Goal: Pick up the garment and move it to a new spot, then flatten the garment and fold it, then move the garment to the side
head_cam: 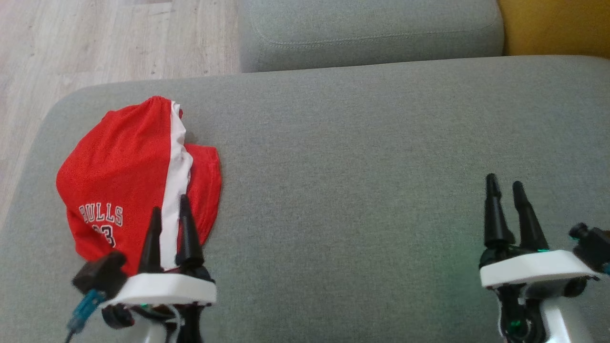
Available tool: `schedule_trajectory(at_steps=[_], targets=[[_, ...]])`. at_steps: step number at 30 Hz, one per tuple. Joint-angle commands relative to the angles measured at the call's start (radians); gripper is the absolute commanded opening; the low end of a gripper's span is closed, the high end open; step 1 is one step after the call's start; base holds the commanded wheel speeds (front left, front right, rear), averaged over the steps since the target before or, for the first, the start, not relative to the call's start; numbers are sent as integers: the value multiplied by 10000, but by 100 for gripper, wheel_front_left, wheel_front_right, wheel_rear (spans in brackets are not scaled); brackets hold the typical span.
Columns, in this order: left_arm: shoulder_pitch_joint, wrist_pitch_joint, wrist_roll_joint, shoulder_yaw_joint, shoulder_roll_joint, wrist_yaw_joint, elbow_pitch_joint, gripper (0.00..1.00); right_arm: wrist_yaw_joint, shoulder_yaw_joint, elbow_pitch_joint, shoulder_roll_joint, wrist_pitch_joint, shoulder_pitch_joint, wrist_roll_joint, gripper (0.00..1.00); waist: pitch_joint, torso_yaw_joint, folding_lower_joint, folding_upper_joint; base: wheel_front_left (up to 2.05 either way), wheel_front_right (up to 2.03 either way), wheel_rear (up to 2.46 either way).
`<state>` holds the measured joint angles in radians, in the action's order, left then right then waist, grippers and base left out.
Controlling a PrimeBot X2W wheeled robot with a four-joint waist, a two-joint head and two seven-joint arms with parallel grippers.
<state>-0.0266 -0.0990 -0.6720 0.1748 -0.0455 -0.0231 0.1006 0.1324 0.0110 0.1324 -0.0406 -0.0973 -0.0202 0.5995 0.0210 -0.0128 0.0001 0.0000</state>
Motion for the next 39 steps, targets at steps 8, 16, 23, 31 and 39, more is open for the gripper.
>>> schedule_trajectory(at_steps=[8,16,23,31,39], targets=[[-764,-337,1767,868,-504,-645,-86,100,-12,411,-501,-71,-368,-412,-1708,100,-40,5,0,0,0,0,0],[-1071,-575,2936,1858,-972,-1350,56,100,-13,545,-787,-76,-603,-388,-2960,100,-57,-23,0,0,0,0,0],[-1371,-783,4000,2806,-1409,-1944,319,100,-14,726,-980,-80,-809,-341,-4131,100,-69,-64,0,0,0,0,0],[-1692,-1020,4891,3701,-1736,-2607,577,100,-15,901,-1136,-84,-1043,-300,-5378,100,-45,-72,-1,0,0,0,0],[-1499,-1228,4013,3366,-1318,-2708,91,100,-15,918,-935,-89,-1249,-166,-4911,100,6,-63,-1,0,0,0,0]])
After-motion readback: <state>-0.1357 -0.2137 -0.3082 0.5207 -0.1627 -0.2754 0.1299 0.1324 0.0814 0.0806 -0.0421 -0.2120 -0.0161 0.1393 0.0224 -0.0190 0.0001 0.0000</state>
